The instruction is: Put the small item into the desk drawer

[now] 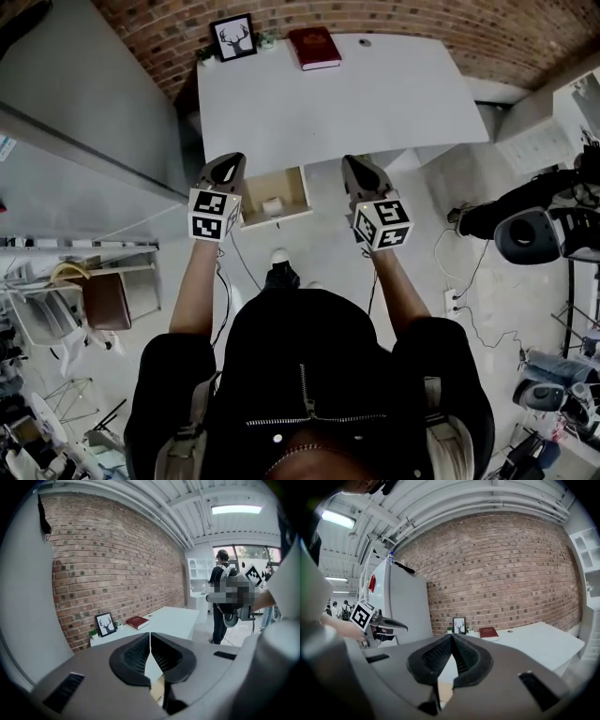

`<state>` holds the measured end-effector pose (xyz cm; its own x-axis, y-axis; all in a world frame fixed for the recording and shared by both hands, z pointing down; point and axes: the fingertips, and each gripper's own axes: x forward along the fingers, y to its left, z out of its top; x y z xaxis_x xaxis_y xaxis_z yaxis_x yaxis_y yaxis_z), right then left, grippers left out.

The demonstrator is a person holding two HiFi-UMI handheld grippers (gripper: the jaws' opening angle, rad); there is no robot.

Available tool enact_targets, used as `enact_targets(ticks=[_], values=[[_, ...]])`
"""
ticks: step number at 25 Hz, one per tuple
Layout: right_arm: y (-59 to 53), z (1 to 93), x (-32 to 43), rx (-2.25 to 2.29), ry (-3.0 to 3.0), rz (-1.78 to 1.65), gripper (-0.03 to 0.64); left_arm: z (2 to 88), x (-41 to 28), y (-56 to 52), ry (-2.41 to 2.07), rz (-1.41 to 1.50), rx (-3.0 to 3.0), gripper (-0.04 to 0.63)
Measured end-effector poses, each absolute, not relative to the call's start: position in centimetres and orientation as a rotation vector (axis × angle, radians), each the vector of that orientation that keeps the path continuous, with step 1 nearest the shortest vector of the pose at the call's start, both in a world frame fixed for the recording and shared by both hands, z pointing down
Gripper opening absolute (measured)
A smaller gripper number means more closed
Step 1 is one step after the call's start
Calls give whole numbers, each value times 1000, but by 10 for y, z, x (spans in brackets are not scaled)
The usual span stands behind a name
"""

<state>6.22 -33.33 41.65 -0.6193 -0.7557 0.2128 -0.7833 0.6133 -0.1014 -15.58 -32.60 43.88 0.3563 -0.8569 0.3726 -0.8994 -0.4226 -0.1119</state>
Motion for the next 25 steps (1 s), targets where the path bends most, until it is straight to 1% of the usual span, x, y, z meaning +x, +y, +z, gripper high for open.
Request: enact_targets(ticks=[9, 25], values=[[-332, 385, 51, 1276, -2763, 177, 5, 403, -170, -323, -1707, 445, 2492, 25], [-325, 390, 43, 1254, -2756, 174, 4, 415, -175, -313, -1690, 438, 2479, 25]])
